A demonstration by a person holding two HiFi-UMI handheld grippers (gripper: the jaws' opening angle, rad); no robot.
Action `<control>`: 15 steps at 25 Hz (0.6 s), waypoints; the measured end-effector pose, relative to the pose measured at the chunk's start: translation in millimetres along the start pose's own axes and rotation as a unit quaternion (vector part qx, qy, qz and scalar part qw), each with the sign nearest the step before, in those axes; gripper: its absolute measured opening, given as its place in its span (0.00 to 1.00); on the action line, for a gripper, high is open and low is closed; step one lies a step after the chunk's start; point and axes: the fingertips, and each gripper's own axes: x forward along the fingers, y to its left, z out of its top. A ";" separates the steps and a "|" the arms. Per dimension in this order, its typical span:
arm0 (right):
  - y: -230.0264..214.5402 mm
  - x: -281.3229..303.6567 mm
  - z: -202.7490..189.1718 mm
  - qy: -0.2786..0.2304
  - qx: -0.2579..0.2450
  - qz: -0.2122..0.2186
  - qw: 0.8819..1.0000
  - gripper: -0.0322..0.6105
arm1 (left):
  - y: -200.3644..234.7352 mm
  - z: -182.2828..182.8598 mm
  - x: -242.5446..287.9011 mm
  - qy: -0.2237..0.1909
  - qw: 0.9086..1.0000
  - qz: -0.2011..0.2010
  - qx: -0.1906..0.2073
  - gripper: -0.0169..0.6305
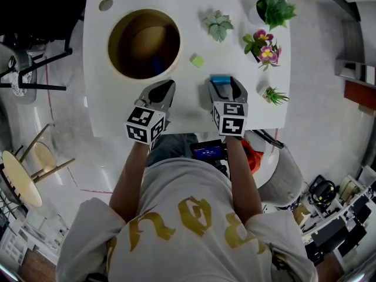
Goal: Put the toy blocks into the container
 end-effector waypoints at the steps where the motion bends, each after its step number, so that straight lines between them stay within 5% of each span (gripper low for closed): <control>1: 0.6 0.4 0.0 0.000 -0.001 0.000 1.000 0.51 | -0.1 0.0 -0.2 0.000 1.000 0.000 0.001 0.03; 15: 3.5 -3.5 -2.6 0.006 -0.003 0.005 1.000 0.52 | -2.6 -2.2 -0.7 -0.001 1.000 -0.008 0.008 0.03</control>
